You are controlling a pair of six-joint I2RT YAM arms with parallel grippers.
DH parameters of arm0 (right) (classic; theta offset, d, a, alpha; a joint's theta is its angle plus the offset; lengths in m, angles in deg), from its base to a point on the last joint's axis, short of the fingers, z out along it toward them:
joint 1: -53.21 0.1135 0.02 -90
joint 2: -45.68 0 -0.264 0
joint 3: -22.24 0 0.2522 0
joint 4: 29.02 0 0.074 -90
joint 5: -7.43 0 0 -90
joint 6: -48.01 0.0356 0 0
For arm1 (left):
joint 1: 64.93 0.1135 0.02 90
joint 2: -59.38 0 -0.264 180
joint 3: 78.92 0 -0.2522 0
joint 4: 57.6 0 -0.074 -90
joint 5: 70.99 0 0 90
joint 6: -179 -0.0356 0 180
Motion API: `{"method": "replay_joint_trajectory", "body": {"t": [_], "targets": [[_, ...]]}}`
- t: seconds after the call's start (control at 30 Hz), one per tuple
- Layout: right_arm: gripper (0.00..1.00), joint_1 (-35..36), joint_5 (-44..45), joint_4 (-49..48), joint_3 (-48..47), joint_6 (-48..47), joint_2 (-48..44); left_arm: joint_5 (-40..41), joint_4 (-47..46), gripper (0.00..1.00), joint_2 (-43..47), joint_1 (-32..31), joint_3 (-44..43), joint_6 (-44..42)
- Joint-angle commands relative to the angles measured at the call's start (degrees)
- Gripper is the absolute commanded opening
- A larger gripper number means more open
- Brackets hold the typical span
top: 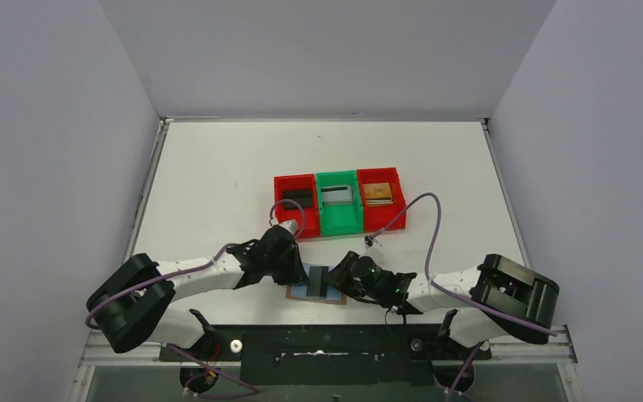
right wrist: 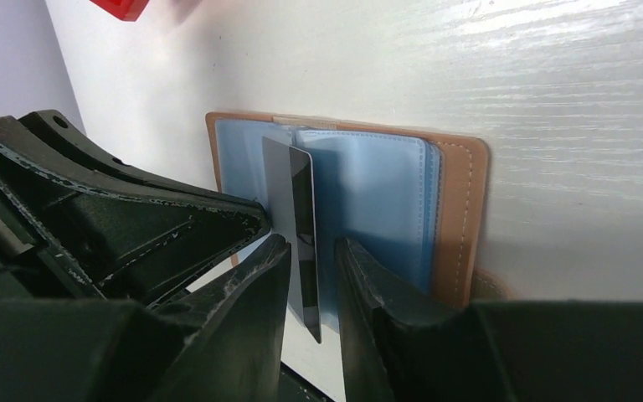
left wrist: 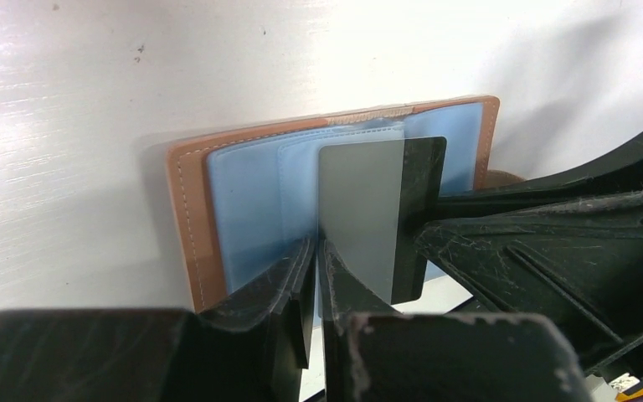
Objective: Take the credit cards out of the card holder
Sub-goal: Remove the credit card from the card holder.
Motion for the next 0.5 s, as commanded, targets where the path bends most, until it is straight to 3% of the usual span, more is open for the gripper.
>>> {"method": "replay_joint_trajectory", "body": {"t": [0.0,0.23,0.47], "targets": [[0.29,-0.81,-0.45,-7.69,2.99,1.42,1.62,2.49,2.60,0.08,-1.96,-0.76,1.91,-0.30],[0.08,-0.96,-1.35,-12.66,3.88,0.54,1.75,3.78,3.84,0.07,-1.10,-0.84,1.69,-0.23],[0.01,-0.94,2.10,-4.70,4.09,0.23,-4.93,5.41,5.50,0.07,0.46,-0.74,1.15,-0.37]]}}
